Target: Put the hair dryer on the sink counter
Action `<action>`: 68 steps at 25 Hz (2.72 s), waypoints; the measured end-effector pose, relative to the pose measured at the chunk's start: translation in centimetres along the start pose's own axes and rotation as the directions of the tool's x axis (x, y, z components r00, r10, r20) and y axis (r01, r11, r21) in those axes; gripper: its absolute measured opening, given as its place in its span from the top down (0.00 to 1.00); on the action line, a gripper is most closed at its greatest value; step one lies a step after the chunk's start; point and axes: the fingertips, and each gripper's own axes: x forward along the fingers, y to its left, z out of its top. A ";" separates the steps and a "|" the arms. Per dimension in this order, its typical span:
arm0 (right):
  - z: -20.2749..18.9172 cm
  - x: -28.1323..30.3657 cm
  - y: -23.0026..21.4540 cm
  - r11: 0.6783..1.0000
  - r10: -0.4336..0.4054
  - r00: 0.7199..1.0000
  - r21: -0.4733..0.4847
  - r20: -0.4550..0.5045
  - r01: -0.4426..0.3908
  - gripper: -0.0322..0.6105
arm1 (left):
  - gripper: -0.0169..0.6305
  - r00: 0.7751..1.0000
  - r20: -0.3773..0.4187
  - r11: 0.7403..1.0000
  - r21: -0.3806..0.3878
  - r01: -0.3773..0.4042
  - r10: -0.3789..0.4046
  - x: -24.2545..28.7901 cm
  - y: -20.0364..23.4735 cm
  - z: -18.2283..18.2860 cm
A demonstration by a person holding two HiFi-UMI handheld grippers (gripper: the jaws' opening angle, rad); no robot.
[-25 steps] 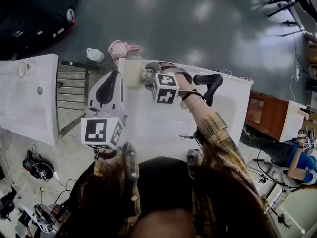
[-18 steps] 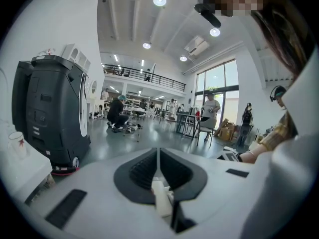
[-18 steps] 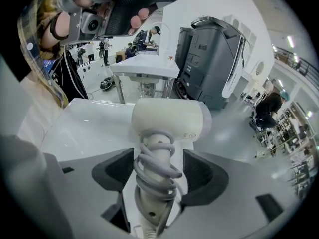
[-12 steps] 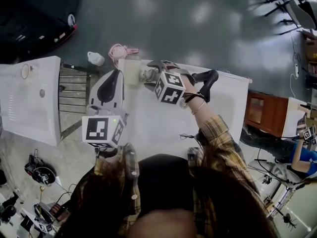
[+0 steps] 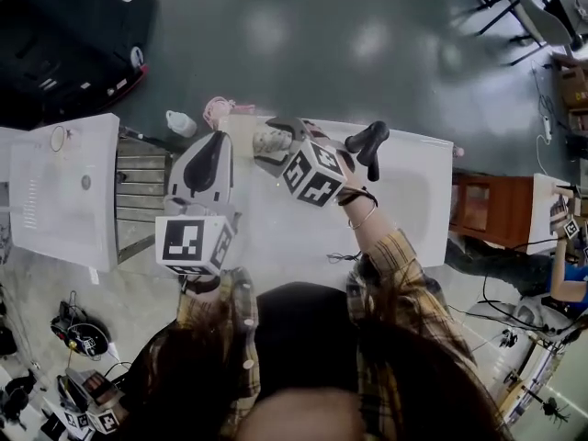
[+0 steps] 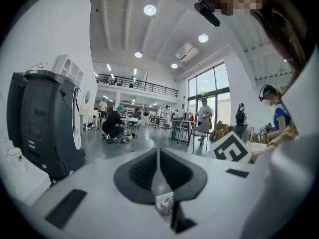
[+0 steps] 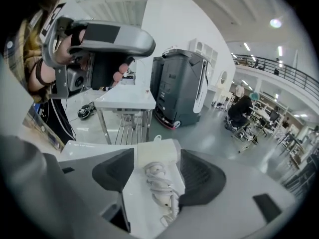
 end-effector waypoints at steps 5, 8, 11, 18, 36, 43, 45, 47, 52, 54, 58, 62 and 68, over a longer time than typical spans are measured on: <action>3.2 -3.6 0.2 0.996 -0.068 0.992 0.062 0.109 0.062 0.49 | 0.93 0.999 0.034 1.000 0.020 0.022 -0.022 -1.1 -1.6 1.4; 5.1 -6.5 0.1 0.990 -0.115 0.976 0.108 0.186 0.096 0.49 | 0.93 0.997 0.053 0.998 0.036 0.045 -0.047 -1.4 -2.6 2.2; 6.8 -10.0 0.1 0.977 -0.171 0.944 0.173 0.281 0.126 0.49 | 0.93 0.994 0.073 0.996 0.059 0.074 -0.078 -1.6 -4.1 3.2; 8.2 -19.7 -0.8 0.920 -0.347 0.825 0.330 0.446 0.209 0.55 | 0.93 0.975 0.119 0.982 0.061 0.181 -0.187 -1.8 -8.7 5.3; 4.2 -30.5 -0.2 0.773 -0.593 0.651 0.563 0.474 0.294 0.92 | 0.93 0.926 0.141 0.936 0.071 0.344 -0.351 -2.8 -17.3 7.6; 4.3 -30.9 0.1 0.774 -0.599 0.650 0.545 0.468 0.321 0.93 | 0.93 0.924 0.146 0.935 0.077 0.345 -0.353 -3.3 -17.5 7.7; 4.7 -31.0 0.2 0.779 -0.594 0.643 0.543 0.483 0.312 0.93 | 0.93 0.924 0.149 0.935 0.077 0.345 -0.353 -3.3 -17.5 7.7; 5.0 -31.0 0.3 0.782 -0.592 0.638 0.543 0.492 0.307 0.93 | 0.93 0.923 0.151 0.935 0.077 0.347 -0.355 -3.2 -17.4 7.7; 4.3 -30.7 0.2 0.776 -0.600 0.659 0.530 0.453 0.342 0.93 | 0.93 0.920 0.149 0.932 0.080 0.354 -0.363 -3.1 -17.5 7.6; 4.1 -30.7 0.1 0.774 -0.603 0.663 0.526 0.443 0.352 0.93 | 0.93 0.919 0.148 0.931 0.079 0.357 -0.365 -3.0 -17.5 7.6; 4.1 -30.7 -0.2 0.770 -0.608 0.665 0.528 0.434 0.358 0.93 | 0.93 0.920 0.144 0.931 0.075 0.358 -0.365 -2.9 -17.4 7.7; 4.2 -30.6 -0.4 0.764 -0.612 0.660 0.541 0.435 0.352 0.93 | 0.93 0.920 0.146 0.932 0.073 0.356 -0.363 -2.9 -17.1 7.7; 3.9 -30.3 -0.5 0.759 -0.614 0.663 0.552 0.428 0.347 0.93 | 0.93 0.921 0.148 0.933 0.067 0.353 -0.360 -2.7 -16.7 7.4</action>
